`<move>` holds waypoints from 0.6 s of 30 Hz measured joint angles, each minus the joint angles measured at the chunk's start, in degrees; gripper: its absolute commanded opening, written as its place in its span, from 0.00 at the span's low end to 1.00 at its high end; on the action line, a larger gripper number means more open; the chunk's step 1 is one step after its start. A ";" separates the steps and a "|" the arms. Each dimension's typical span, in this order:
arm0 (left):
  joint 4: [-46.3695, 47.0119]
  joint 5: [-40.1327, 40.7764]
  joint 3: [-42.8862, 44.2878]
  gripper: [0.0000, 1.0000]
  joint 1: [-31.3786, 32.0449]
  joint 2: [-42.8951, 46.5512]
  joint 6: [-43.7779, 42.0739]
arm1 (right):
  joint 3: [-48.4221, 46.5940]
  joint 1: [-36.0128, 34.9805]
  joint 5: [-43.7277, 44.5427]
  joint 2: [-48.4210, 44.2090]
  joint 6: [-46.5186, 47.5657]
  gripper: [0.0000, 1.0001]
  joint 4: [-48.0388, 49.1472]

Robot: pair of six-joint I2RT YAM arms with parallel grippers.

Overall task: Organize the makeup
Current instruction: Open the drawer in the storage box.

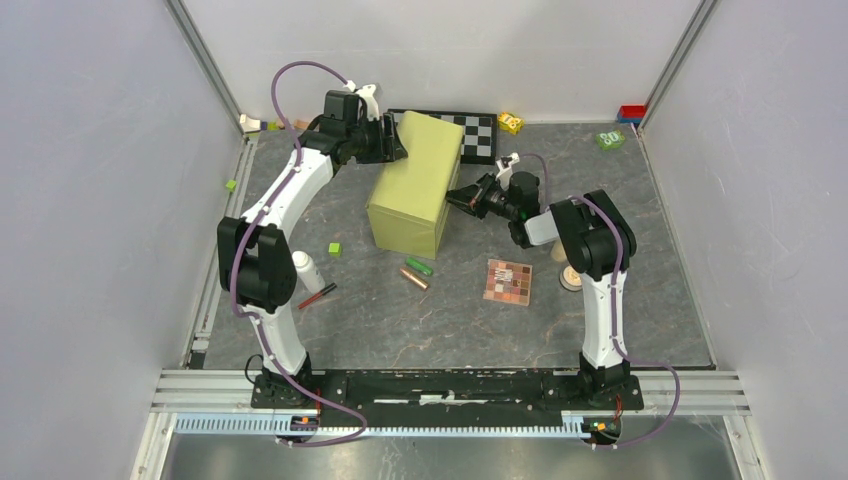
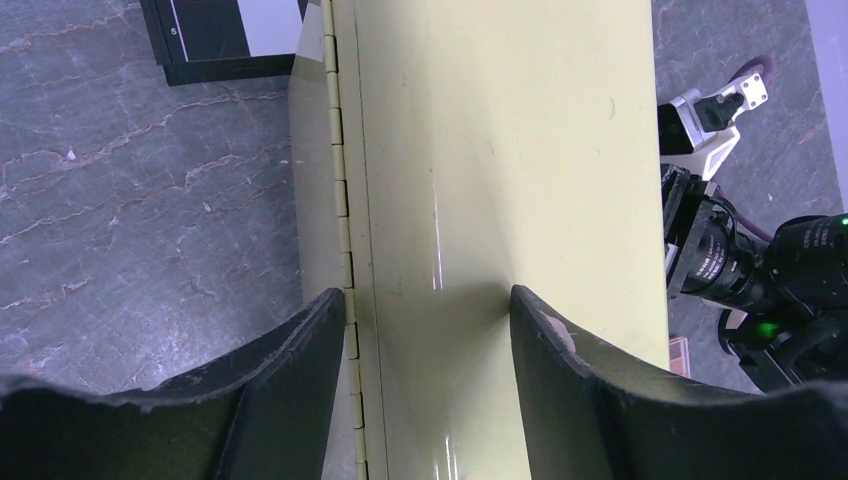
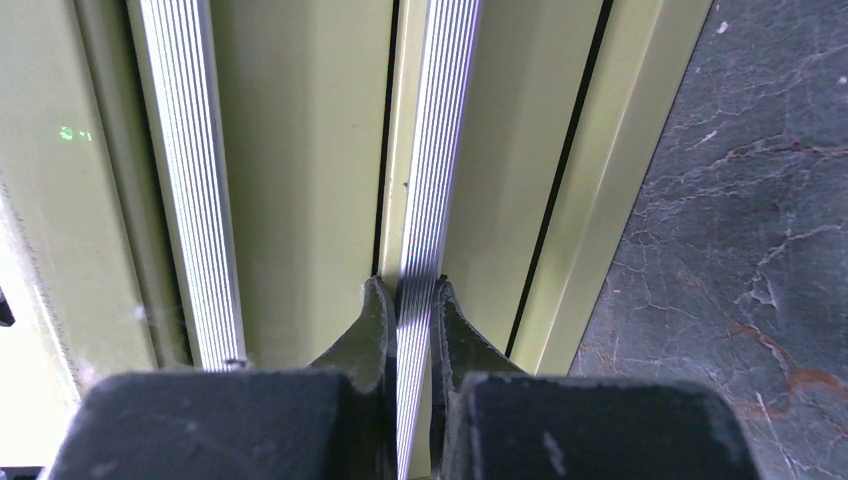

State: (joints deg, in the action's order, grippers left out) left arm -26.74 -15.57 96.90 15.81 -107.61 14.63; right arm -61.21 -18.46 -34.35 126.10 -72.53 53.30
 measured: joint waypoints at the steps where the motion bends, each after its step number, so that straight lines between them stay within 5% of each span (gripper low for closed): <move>1: 0.00 -0.02 0.00 0.64 0.00 0.00 0.02 | 0.11 0.00 0.13 -0.07 0.15 0.00 0.02; 18: 0.04 -0.17 0.13 0.65 -0.33 -0.09 0.02 | 4.81 2.49 0.50 -3.02 1.01 0.00 1.16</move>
State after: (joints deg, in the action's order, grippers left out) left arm -26.70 -15.75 97.03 15.49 -107.70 14.66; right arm -56.40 -15.97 -33.85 123.09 -71.53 54.46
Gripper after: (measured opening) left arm 0.651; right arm 0.073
